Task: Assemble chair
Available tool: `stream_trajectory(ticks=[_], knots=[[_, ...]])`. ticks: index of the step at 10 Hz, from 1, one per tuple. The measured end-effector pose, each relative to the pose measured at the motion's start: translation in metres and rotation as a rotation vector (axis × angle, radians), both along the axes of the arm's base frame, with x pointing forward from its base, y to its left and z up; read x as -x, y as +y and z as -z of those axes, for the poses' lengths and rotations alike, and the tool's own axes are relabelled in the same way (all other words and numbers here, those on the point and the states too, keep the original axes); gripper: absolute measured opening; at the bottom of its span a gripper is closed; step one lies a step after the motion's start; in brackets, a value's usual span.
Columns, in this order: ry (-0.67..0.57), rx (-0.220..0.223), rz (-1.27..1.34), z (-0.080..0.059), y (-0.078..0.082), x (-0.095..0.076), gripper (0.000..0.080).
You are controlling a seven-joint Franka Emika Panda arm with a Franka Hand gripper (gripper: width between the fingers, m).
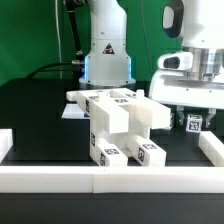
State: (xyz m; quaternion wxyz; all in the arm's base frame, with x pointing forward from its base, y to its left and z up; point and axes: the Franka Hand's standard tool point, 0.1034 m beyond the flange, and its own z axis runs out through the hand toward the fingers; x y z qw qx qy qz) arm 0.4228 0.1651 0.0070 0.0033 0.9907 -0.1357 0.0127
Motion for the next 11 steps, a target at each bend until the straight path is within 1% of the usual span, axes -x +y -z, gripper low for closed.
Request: stream_trajectory(ticks=[1, 3, 4, 5, 7, 8, 9, 11], knots=[[-0.004, -0.002, 0.003, -0.001, 0.0, -0.003, 0.0285], [-0.013, -0.009, 0.012, -0.015, -0.007, -0.027, 0.0285], [-0.023, -0.014, 0.026, -0.027, -0.012, -0.044, 0.0285], [-0.027, -0.024, 0.037, -0.043, -0.017, -0.06, 0.0285], [-0.012, -0.046, 0.063, -0.077, -0.023, -0.084, 0.0287], [-0.031, -0.043, 0.061, -0.075, -0.023, -0.087, 0.0287], [-0.023, -0.04, 0.06, -0.072, -0.023, -0.084, 0.0287], [-0.024, -0.04, 0.056, -0.073, -0.024, -0.085, 0.0287]])
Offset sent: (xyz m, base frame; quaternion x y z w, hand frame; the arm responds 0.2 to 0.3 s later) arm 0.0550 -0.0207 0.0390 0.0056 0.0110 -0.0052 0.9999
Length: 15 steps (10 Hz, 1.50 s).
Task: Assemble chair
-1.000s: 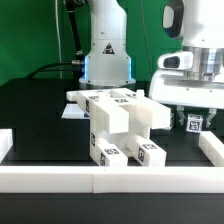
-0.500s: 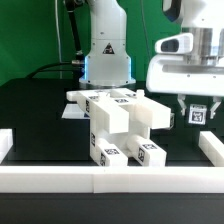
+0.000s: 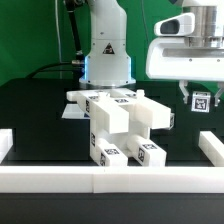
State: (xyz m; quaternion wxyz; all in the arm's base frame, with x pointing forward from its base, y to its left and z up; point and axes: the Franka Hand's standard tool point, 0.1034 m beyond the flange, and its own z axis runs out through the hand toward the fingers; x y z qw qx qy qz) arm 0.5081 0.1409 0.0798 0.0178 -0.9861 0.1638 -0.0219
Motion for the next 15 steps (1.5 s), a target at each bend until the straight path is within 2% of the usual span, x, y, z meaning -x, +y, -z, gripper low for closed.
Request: stream_trajectory(ticks=[1, 3, 8, 10, 11, 12, 15], knots=[[-0.004, 0.003, -0.023, -0.004, -0.005, -0.005, 0.0287], [0.002, -0.017, -0.018, -0.03, -0.014, -0.023, 0.0287], [0.006, -0.016, -0.046, -0.032, -0.018, -0.025, 0.0287], [-0.006, -0.022, -0.095, -0.058, -0.052, -0.041, 0.0287], [-0.012, -0.02, -0.102, -0.064, -0.065, -0.049, 0.0287], [-0.014, -0.018, -0.091, -0.064, -0.069, -0.052, 0.0287], [-0.01, -0.018, -0.093, -0.062, -0.067, -0.05, 0.0287]])
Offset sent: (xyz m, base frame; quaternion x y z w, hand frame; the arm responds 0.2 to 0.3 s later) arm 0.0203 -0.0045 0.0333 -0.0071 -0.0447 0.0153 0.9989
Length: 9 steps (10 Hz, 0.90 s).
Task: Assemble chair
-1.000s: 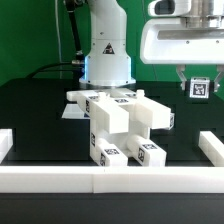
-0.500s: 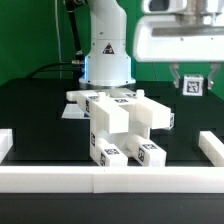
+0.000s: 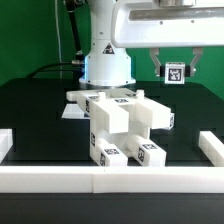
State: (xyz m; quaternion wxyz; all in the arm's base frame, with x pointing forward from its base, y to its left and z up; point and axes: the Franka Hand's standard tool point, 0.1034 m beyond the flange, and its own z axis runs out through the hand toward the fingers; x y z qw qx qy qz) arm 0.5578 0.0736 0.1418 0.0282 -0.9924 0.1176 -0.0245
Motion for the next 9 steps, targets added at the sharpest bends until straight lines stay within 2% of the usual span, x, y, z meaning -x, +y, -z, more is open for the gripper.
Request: stream_trajectory(ticks=[1, 2, 4, 6, 9], knots=[[-0.002, 0.007, -0.028, 0.0, -0.003, 0.0, 0.0287], [-0.009, 0.043, -0.114, -0.002, -0.018, -0.003, 0.0287], [-0.014, 0.056, -0.148, -0.005, -0.042, -0.005, 0.0287], [-0.011, 0.054, -0.143, -0.003, -0.036, -0.004, 0.0287], [-0.023, 0.057, -0.184, -0.002, -0.041, 0.002, 0.0287]])
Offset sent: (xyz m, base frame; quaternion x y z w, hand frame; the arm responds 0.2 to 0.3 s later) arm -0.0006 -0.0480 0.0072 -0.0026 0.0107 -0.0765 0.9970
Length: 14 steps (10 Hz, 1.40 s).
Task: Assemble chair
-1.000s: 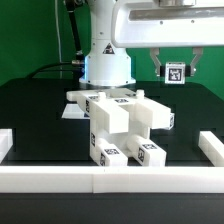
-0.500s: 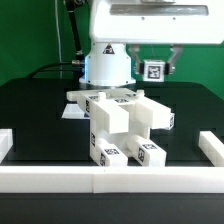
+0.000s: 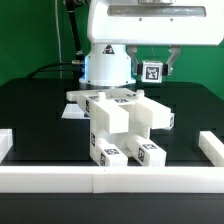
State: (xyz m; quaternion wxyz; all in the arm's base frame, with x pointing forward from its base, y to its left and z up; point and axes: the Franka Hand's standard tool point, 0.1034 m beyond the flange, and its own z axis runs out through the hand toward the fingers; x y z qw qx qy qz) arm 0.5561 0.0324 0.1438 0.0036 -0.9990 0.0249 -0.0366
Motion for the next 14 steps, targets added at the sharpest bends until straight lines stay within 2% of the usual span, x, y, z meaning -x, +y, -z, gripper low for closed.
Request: stream_trajectory(ticks=[2, 5, 8, 14], knots=[[-0.007, -0.003, 0.01, 0.003, 0.002, 0.007, 0.0287], [-0.006, -0.002, 0.011, 0.004, 0.001, 0.007, 0.0287], [-0.004, -0.004, 0.009, 0.013, 0.003, 0.015, 0.0287], [-0.004, 0.008, 0.011, 0.021, -0.003, 0.016, 0.0287]])
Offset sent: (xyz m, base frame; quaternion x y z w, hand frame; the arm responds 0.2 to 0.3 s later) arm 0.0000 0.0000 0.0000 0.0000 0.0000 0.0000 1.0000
